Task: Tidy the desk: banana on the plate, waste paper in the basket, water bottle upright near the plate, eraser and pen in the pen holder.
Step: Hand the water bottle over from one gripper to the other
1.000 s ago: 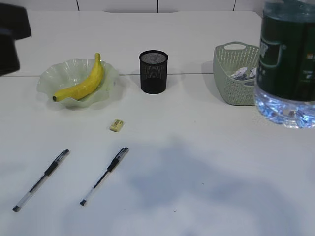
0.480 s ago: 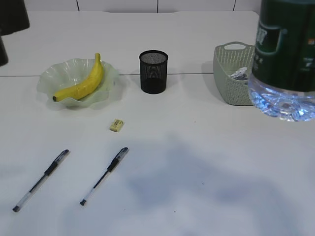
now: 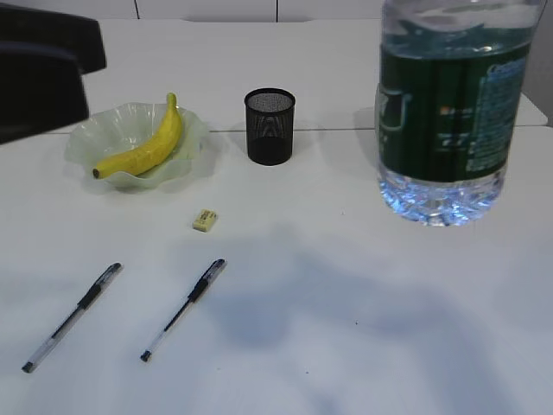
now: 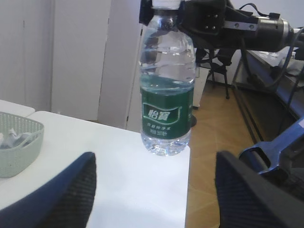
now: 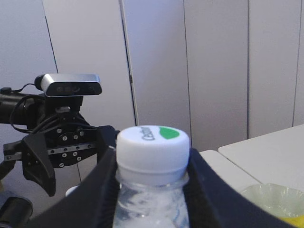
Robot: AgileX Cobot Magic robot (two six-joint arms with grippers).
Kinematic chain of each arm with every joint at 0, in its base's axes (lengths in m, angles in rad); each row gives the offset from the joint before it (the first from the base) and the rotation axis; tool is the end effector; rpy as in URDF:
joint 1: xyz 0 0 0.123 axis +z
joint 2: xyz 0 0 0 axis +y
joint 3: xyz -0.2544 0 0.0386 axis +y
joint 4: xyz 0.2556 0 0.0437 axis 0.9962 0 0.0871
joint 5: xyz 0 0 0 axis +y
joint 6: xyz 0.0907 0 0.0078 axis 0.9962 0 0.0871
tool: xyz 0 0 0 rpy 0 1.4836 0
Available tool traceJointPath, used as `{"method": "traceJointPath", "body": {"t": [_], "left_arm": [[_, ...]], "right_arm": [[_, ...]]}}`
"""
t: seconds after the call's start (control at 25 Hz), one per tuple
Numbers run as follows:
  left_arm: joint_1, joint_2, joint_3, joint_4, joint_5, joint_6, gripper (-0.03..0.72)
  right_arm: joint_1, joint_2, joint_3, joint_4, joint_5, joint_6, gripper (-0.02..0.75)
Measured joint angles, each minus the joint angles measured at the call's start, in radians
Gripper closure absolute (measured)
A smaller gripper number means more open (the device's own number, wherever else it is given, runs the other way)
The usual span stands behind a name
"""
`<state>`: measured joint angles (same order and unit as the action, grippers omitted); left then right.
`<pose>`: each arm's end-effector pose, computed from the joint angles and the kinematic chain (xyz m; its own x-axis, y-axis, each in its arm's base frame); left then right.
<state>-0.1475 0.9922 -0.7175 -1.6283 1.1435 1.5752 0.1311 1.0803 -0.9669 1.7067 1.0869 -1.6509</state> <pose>0.1747 -0.1096 0.3275 -0.1884 -0.0283 -0.9817 0.9417 0.2786 -0.1887 0.2033 0.1074 0.3899 0.0316 0.1032 -0.9942 -0.9364 0.3509 0.0067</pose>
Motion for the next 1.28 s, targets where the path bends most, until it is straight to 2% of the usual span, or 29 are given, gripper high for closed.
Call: {"method": "traceJointPath", "body": {"t": [0.28,0.56,0.96,1.28], "left_arm": [[-0.156,0.028,0.000,-0.010,-0.131,0.052,0.128],[-0.237,0.088,0.000,-0.059,-0.167,0.094,0.129],[-0.250,0.116,0.000,-0.125,-0.175,0.190,0.127],[-0.250,0.116,0.000,-0.136,-0.206,0.246,0.098]], "right_arm": [[0.165,0.062,0.000,0.008,-0.107,-0.076,0.482],[0.254,0.130,-0.030,0.010,-0.124,-0.094,0.483],[0.363,0.223,-0.100,0.019,-0.148,-0.109,0.483],[0.405,0.290,-0.180,0.019,-0.146,-0.111,0.483]]}}
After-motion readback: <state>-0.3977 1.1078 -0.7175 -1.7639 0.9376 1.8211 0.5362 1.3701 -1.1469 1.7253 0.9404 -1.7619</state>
